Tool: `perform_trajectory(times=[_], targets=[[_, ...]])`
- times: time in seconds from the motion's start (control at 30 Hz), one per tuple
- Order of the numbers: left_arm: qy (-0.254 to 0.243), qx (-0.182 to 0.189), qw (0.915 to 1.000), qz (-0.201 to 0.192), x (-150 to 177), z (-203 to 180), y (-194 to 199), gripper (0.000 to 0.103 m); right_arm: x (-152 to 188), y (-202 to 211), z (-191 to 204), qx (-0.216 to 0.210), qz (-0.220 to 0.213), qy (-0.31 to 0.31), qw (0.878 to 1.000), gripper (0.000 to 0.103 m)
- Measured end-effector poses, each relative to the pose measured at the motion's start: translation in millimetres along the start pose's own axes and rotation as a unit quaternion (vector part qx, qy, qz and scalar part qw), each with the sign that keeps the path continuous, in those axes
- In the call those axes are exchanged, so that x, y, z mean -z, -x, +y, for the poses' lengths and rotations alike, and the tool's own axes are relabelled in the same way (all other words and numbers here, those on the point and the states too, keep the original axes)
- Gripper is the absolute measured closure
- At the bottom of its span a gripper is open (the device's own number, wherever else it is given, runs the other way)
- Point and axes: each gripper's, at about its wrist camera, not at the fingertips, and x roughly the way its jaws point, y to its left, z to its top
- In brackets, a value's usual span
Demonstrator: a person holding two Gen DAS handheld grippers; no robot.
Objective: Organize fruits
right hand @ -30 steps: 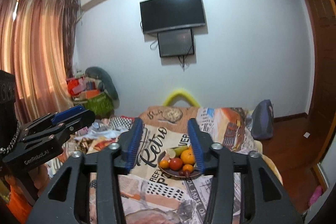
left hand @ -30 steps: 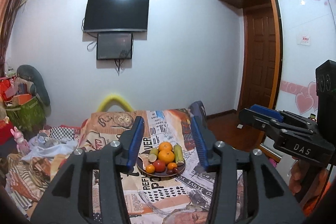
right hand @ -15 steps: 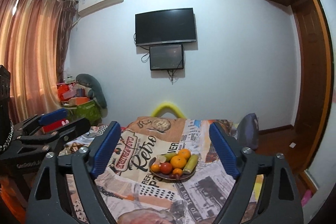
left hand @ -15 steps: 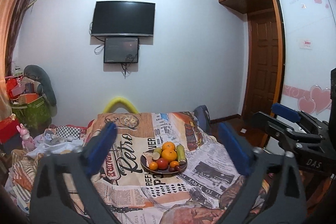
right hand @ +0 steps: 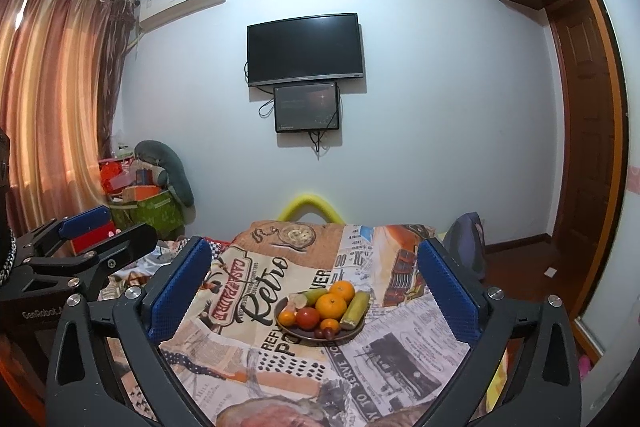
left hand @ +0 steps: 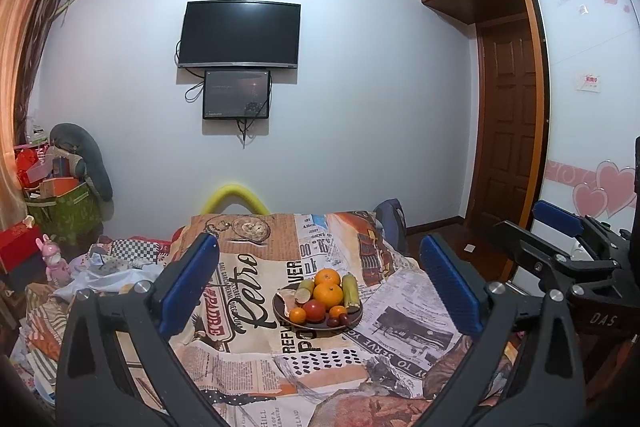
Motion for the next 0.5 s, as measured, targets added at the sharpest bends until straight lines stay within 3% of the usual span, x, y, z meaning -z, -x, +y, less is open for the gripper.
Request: perform_trajectory(times=[0.5], targets=[[-0.004, -0.002, 1.0000, 0.002, 2.3, -2.1, -2.9, 0.000, -2.2, 2.8, -1.4, 0.003, 0.002, -0.001, 1.000, 0.000]])
